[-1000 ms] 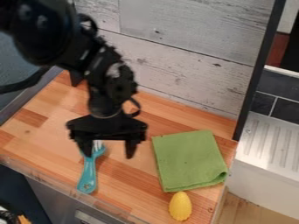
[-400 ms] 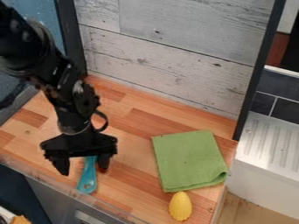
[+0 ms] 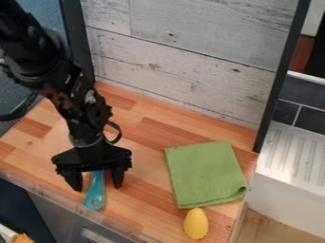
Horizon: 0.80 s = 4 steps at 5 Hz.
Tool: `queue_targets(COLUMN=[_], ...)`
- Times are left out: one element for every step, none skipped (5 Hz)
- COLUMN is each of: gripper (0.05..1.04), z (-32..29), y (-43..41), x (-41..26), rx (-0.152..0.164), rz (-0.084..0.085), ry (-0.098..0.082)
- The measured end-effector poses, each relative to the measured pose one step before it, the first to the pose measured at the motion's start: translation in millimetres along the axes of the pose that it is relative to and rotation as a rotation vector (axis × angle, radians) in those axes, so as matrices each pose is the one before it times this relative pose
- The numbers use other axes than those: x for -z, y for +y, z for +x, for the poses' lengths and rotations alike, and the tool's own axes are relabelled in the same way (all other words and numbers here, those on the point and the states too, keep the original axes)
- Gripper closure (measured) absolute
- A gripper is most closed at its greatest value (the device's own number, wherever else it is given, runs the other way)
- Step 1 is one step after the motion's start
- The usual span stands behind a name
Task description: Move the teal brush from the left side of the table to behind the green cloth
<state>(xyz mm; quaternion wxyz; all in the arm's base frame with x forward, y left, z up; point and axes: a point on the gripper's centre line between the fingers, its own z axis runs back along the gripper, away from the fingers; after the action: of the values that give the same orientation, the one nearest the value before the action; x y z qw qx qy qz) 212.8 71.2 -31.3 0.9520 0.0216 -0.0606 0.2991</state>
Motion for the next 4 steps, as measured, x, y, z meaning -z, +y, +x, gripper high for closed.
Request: queue_targets(gripper=[0.435, 0.723, 0.751, 0.751], z=[1.85, -0.42, -1.48, 0.21], y=[0.48, -0.15, 2.63, 5.66], x=[2.97, 0.31, -0.56, -6.53], rx=[-0.0191, -0.0197, -0.0342, -0.0803], rz=[0.0043, -0.0046, 0.0078, 0.0352], ry=[-0.0038, -0.0080, -0.0136, -0.0070])
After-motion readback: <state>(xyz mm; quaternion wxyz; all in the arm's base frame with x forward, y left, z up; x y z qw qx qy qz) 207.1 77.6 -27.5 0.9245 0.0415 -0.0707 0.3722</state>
